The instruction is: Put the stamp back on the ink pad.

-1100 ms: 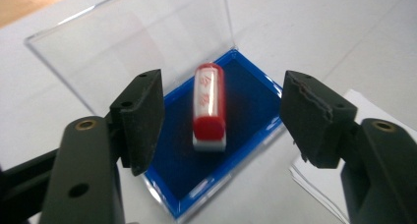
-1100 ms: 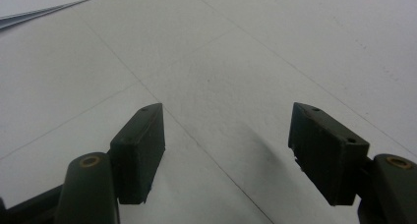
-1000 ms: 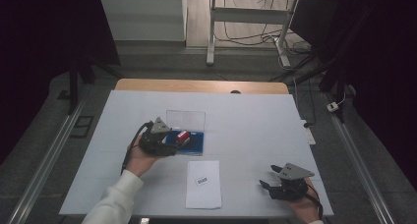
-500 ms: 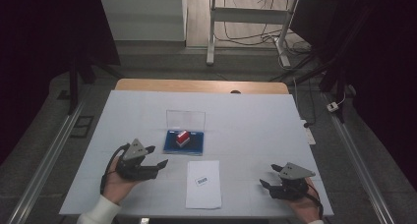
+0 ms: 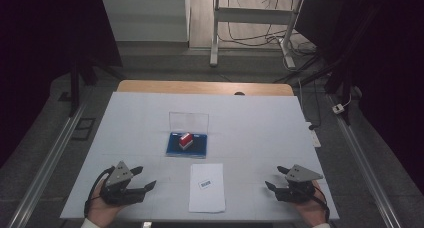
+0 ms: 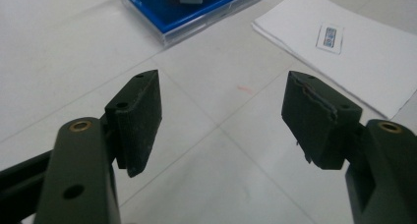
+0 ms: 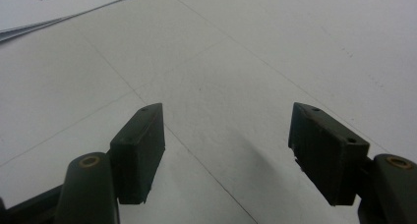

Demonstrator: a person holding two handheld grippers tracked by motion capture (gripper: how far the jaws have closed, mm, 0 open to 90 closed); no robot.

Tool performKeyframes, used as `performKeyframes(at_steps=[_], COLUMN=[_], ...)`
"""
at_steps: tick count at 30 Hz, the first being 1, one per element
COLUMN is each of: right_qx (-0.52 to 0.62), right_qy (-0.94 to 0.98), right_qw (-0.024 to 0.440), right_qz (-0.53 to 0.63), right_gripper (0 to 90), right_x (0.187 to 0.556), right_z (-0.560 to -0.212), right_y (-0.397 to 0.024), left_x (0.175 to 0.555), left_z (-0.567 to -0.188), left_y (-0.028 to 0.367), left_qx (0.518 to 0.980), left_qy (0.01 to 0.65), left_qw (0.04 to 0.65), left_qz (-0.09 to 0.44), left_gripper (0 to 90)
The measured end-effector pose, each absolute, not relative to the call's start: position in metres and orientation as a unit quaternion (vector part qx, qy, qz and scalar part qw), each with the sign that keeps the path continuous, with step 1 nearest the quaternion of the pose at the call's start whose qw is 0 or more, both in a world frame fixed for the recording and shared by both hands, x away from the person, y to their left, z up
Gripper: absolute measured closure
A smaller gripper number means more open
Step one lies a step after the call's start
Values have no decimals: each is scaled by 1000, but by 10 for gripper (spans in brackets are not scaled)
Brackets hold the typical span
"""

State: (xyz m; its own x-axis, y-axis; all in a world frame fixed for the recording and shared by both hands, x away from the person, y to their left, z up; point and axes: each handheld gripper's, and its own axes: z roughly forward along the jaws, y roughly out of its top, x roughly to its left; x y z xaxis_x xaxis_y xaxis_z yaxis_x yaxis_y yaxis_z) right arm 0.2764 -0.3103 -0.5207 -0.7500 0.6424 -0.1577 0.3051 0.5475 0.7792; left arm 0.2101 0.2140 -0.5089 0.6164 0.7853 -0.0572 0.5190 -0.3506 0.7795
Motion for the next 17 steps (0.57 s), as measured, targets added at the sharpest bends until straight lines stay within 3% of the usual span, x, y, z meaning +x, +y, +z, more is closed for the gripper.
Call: performKeyframes(at_steps=[17], right_qx=[280], right_qy=[845], right_qw=[211], right_qz=[403], right_gripper=[298], right_x=[276], right_z=[-518], right_y=[-311], left_x=[214], left_z=[-511], left_y=[217], left_qx=[798], left_qy=[413], left_qw=[405], left_qz=[167], left_gripper=[308])
